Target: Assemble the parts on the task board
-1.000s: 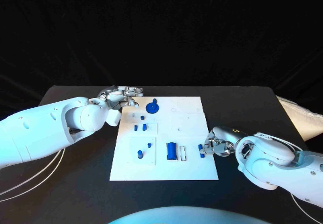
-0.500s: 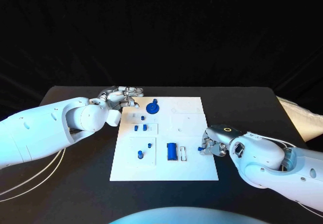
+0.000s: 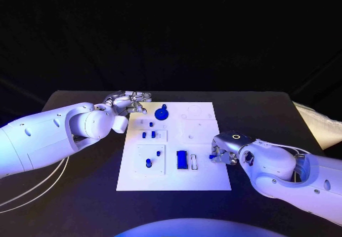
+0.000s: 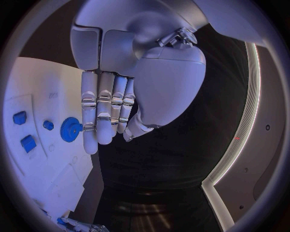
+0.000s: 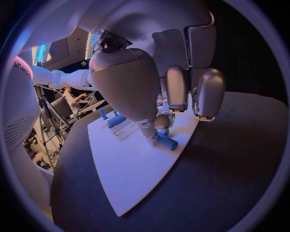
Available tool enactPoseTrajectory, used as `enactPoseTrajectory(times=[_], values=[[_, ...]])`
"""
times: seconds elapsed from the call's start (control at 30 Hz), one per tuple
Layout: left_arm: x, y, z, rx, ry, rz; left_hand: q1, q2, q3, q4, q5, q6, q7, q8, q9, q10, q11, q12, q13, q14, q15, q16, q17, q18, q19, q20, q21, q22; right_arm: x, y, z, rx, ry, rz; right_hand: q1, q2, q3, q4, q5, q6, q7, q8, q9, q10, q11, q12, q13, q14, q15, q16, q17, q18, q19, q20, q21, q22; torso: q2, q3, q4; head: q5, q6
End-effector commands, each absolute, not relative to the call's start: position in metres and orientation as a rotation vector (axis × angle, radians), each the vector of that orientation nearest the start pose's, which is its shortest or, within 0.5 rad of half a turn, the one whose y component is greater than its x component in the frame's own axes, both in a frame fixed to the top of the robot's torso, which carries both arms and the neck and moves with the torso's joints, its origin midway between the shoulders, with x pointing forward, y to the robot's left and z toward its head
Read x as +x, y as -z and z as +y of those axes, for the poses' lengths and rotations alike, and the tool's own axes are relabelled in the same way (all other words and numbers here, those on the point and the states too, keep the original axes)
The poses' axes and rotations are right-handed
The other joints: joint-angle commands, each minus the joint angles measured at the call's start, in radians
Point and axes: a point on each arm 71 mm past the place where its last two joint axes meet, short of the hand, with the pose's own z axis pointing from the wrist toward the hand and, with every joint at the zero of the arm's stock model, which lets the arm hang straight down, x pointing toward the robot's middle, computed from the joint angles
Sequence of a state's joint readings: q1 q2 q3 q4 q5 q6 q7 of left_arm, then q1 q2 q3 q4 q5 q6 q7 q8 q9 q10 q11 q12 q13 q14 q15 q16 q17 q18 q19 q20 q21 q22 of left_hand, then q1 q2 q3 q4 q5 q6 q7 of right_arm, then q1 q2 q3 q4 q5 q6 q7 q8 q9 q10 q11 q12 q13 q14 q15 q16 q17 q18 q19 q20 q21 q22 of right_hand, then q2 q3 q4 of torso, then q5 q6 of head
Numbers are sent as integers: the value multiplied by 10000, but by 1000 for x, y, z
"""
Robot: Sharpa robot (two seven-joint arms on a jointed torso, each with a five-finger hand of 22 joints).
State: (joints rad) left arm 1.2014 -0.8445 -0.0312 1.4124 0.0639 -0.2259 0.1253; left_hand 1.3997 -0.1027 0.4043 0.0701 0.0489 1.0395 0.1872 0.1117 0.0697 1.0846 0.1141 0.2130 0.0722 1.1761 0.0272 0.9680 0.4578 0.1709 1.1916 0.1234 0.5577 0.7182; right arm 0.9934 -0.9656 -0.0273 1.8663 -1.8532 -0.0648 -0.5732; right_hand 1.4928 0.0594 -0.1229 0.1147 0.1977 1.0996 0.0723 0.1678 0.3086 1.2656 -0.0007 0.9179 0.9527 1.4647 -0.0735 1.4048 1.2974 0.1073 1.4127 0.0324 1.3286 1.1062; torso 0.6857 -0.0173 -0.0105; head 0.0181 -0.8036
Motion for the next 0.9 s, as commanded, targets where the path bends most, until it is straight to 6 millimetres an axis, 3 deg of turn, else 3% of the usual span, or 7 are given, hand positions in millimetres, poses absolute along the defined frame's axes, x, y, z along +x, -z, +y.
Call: enactPoseTrajectory(times=[0.03,0.1,0.23,0.37,0.53,0.6,0.9], values=[[506,200,239,-13387,14152,16176,-53,58,-29,-28,12,-71,-12,39,-12,-91,3,41,-11,-59,3,-14,-12,112,60,16,-57,-10,376,262,-191,-4057,-1690,19748,214,339,650,-286,41,97,-41,96,64,174,-118,194,176,581,-62,-15,41,-208,64,-26,82,59,7,4,3,-8,2],[506,200,239,-13388,14153,16181,-53,58,-29,-28,12,-71,-12,39,-12,-91,3,41,-11,-59,3,-14,-12,112,60,16,-57,-10,376,260,-189,-3700,-1999,19539,138,516,974,-222,-48,100,-67,86,76,348,-146,408,381,598,-82,30,112,-223,105,-50,131,146,9,7,3,-9,2],[507,200,239,-13390,14152,16190,-53,58,-29,-28,12,-71,-12,39,-12,-91,3,41,-11,-59,3,-14,-12,112,60,16,-57,-10,374,254,-188,-2562,-2828,19333,-89,557,1469,-87,-52,133,-94,83,105,532,-168,621,604,627,-106,108,233,-247,166,-79,208,278,11,13,9,-9,4],[507,200,238,-13390,14154,16195,-48,75,-42,-53,12,-83,-12,57,-11,-121,3,90,-13,-65,2,-2,-40,112,83,16,-91,-39,373,249,-188,-947,-3758,19217,-520,138,2396,79,-20,119,-111,36,147,537,-147,531,618,621,-112,100,233,-243,150,-90,189,246,9,-2,8,1,3],[506,200,238,-13385,14164,16206,-48,75,-42,-53,12,-83,-12,57,-11,-121,3,90,-13,-65,2,-2,-40,112,83,16,-91,-39,372,245,-189,1085,-4790,19367,-1173,-468,3433,356,-40,156,-121,9,210,582,-151,535,723,630,-105,119,278,-238,149,-99,192,262,13,5,2,9,-11],[506,200,238,-13371,14170,16216,-43,75,-42,-58,12,-84,-12,58,-11,-124,2,93,-14,-66,2,-1,-42,113,85,15,-94,-41,372,245,-188,1893,-5161,19593,-1422,-656,3618,454,24,181,-87,16,235,606,-151,556,764,635,-102,133,303,-240,151,-100,195,269,11,3,2,9,-20],[506,200,237,-13314,14191,16253,-38,75,-42,-64,12,-86,-13,59,-11,-127,2,96,-14,-67,2,0,-45,113,86,15,-97,-43,371,249,-181,3110,-5728,20401,-2072,-996,3903,702,548,259,-91,47,313,713,-153,691,940,651,-103,177,374,-246,171,-102,223,321,8,-2,-4,-52,-43]])
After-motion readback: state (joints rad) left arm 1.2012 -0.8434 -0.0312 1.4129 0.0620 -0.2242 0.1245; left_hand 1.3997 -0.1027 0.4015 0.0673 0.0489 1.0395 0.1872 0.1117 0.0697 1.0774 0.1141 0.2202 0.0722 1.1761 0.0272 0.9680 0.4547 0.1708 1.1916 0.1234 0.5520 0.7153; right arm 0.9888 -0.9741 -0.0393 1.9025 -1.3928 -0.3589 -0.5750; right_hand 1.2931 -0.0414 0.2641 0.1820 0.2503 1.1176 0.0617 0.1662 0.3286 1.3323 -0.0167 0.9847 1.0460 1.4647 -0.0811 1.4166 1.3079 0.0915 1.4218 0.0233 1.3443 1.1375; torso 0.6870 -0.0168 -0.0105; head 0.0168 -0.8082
